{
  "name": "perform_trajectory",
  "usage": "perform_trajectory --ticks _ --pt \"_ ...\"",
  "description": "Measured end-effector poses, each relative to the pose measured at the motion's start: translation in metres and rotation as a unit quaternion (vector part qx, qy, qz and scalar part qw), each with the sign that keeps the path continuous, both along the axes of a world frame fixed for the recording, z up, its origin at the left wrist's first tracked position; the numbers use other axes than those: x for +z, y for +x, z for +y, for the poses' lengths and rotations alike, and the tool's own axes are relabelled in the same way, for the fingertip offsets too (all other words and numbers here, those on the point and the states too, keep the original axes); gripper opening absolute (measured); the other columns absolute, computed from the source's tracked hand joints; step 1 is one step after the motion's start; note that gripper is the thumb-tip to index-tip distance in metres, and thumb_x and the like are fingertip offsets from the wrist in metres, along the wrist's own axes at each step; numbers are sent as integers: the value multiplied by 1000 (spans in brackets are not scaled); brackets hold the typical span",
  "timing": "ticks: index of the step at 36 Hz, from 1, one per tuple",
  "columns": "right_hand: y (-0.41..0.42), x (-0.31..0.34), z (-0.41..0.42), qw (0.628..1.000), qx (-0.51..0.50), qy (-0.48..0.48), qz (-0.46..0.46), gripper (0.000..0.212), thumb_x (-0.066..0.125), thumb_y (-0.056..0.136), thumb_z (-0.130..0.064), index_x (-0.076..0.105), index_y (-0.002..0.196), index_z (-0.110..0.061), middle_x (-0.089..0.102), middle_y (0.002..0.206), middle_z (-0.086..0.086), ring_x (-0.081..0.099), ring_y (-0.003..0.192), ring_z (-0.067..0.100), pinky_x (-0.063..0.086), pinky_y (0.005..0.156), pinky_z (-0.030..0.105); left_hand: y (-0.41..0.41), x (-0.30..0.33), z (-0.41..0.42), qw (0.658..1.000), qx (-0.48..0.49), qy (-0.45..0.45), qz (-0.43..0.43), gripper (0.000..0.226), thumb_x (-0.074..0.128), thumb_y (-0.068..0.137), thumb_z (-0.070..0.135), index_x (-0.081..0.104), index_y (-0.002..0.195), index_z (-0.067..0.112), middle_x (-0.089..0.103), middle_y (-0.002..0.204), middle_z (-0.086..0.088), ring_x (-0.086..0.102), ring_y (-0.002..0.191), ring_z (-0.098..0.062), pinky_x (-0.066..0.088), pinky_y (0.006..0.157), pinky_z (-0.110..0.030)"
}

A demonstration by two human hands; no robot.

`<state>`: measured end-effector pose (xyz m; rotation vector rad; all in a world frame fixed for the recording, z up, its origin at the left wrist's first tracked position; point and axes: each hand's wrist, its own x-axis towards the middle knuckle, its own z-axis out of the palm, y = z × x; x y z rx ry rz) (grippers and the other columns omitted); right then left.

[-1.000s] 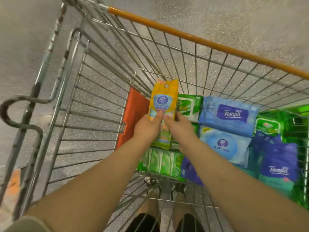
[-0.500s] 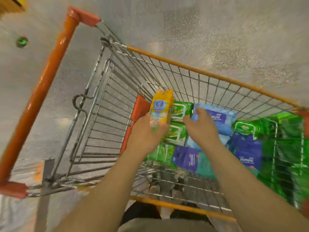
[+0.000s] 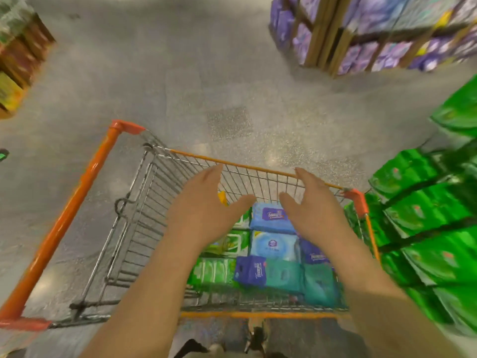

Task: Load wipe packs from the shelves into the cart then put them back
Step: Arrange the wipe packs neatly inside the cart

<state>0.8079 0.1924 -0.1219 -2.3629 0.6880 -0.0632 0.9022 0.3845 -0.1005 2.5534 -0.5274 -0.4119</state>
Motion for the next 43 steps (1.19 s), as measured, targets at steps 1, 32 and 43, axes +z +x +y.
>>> perform_trajectory --ticks 1,32,43 --pt "-10 7 1 1000 -16 -7 -4 70 62 97 -35 31 157 -15 36 161 6 34 146 20 21 108 18 -3 6 -1 1000 -16 -5 -4 100 56 83 77 19 162 29 20 168 5 18 154 -16 18 124 -37" --pt "-409 167 115 905 -393 -143 83 58 58 97 -48 42 149 -28 50 148 -3 46 136 18 36 103 27 -300 112 -51 866 -488 -102 -32 95 54 82 79 20 160 37 24 166 9 26 151 -17 33 116 -43" --pt "-636 166 165 846 -507 -137 92 82 52 88 -66 33 157 -26 39 160 -4 39 144 17 35 117 37 -508 129 -53 785 -605 -129 -33 93 60 82 74 29 158 32 36 160 10 38 143 -16 38 113 -37"
